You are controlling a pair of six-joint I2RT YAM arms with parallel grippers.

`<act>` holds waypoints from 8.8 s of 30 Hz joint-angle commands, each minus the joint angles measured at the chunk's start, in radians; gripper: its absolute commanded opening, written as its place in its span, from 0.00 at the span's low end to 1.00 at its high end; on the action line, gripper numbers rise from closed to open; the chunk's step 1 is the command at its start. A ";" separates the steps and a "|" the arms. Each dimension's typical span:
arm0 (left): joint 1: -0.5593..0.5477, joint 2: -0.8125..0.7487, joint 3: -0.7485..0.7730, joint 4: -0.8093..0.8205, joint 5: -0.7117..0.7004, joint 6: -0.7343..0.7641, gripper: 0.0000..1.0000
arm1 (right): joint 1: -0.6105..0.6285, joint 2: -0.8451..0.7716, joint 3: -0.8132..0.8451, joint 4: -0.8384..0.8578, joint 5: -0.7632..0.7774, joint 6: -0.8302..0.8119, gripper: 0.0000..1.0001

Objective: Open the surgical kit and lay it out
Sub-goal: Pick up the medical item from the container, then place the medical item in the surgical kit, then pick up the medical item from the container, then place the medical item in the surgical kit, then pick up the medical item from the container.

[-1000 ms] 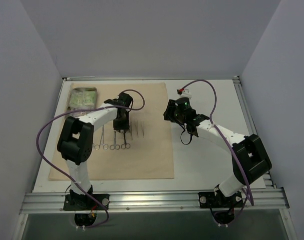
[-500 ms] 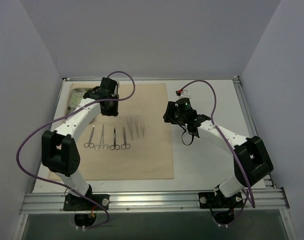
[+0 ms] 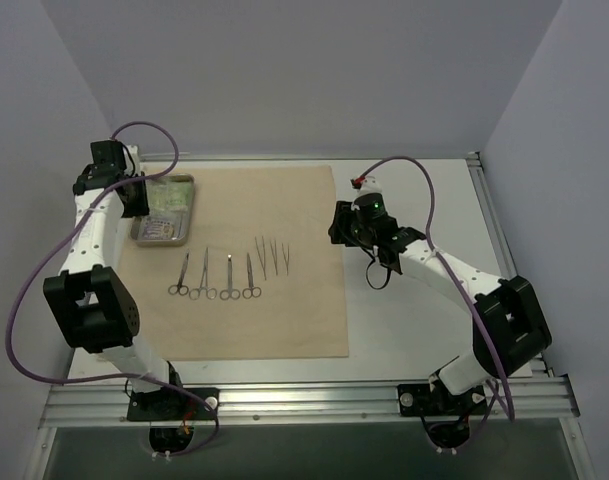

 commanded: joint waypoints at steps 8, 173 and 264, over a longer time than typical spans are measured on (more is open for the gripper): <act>0.032 0.326 0.223 -0.004 0.051 0.107 0.42 | -0.016 0.180 0.093 0.074 -0.055 -0.036 0.44; -0.068 0.187 0.388 -0.022 0.191 -0.071 0.02 | -0.134 -0.090 -0.101 0.078 -0.037 0.056 0.54; 0.018 0.694 0.651 0.004 0.000 0.033 0.04 | -0.119 -0.101 -0.087 0.031 0.039 0.032 0.54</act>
